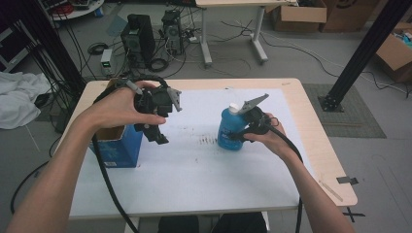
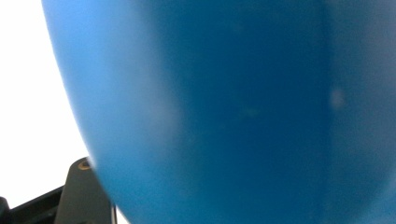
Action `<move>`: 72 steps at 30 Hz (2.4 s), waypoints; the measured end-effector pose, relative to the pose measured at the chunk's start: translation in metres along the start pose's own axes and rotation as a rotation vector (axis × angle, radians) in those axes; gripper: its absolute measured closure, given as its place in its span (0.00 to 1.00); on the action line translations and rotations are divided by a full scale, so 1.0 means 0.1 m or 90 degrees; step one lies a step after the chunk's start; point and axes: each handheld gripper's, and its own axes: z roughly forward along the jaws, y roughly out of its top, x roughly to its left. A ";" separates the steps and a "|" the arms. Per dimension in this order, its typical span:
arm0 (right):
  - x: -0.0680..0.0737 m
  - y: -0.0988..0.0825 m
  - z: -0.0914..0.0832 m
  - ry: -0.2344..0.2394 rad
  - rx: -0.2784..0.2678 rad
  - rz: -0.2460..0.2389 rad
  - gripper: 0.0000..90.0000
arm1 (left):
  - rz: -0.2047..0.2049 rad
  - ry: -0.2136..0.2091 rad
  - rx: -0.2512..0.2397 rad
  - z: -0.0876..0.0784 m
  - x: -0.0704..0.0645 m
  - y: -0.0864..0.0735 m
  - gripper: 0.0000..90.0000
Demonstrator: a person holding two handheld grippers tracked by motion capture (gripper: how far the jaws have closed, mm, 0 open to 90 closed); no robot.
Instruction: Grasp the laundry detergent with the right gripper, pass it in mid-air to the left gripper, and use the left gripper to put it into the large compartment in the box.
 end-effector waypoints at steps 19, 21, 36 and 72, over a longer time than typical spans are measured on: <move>0.01 -0.02 0.02 -0.001 -0.011 0.000 0.44 | -0.005 0.001 -0.008 0.01 0.00 -0.01 0.20; 0.00 -0.02 0.02 0.001 -0.013 0.000 0.44 | 0.000 0.000 -0.004 0.01 0.00 0.00 0.20; -0.02 -0.03 0.03 0.011 -0.024 -0.021 0.47 | -0.001 0.001 -0.002 0.01 0.00 -0.01 0.20; 0.03 0.08 -0.10 0.029 -0.076 -0.043 0.50 | -0.005 0.000 -0.017 -0.02 0.03 -0.01 0.20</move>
